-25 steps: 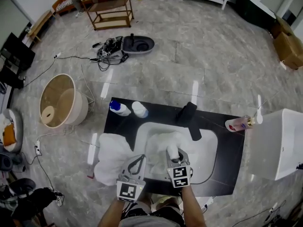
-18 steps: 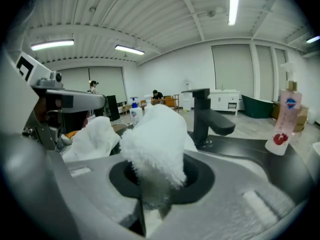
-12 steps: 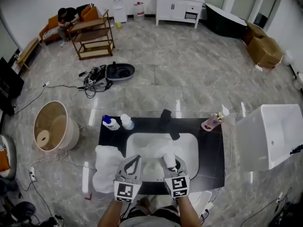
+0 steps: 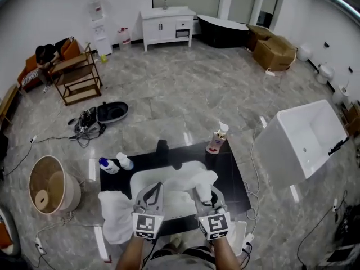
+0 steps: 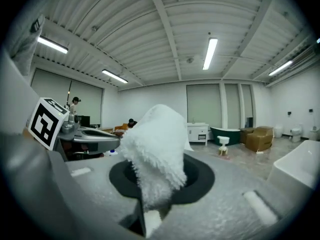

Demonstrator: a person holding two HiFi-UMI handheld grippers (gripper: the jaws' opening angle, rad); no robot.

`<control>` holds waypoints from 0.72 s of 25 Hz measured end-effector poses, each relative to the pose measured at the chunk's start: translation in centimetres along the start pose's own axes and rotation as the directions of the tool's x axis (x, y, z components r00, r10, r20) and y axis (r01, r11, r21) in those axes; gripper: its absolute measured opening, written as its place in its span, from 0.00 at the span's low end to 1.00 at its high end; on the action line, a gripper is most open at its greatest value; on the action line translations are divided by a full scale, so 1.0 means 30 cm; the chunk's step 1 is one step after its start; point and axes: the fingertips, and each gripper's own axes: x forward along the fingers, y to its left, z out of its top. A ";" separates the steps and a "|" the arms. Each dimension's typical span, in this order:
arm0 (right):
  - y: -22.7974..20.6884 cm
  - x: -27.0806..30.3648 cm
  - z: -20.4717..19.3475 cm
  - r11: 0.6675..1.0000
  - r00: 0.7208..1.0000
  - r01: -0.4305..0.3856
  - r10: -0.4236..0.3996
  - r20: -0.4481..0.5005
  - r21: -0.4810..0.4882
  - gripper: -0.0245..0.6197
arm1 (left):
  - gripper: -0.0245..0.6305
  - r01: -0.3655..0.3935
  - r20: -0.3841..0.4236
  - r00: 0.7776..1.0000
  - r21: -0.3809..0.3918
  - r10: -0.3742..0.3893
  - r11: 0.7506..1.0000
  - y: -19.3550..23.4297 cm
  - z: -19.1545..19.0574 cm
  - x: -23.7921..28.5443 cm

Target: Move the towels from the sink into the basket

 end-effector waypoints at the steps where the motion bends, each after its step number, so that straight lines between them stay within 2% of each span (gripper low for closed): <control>1: -0.034 -0.029 0.026 1.000 1.000 0.028 -0.028 0.013 0.000 0.18 | 0.05 0.023 0.008 1.000 0.007 -0.023 1.000 -0.023 0.022 0.019; 5: -0.176 -0.159 0.090 0.988 0.987 0.153 -0.153 0.052 0.010 0.18 | 0.05 0.119 0.034 0.992 0.039 -0.120 0.992 -0.132 0.088 0.101; 9: -0.313 -0.318 0.125 0.957 0.954 0.291 -0.290 0.073 0.003 0.18 | 0.05 0.230 0.060 0.970 0.069 -0.234 0.971 -0.286 0.153 0.174; 13: -0.436 -0.503 0.155 0.905 0.901 0.425 -0.425 0.090 0.012 0.18 | 0.05 0.340 0.084 0.933 0.107 -0.350 0.934 -0.468 0.223 0.221; 18: -0.553 -0.737 0.152 0.821 0.816 0.571 -0.570 0.099 0.019 0.18 | 0.05 0.462 0.094 0.873 0.150 -0.478 0.874 -0.689 0.271 0.263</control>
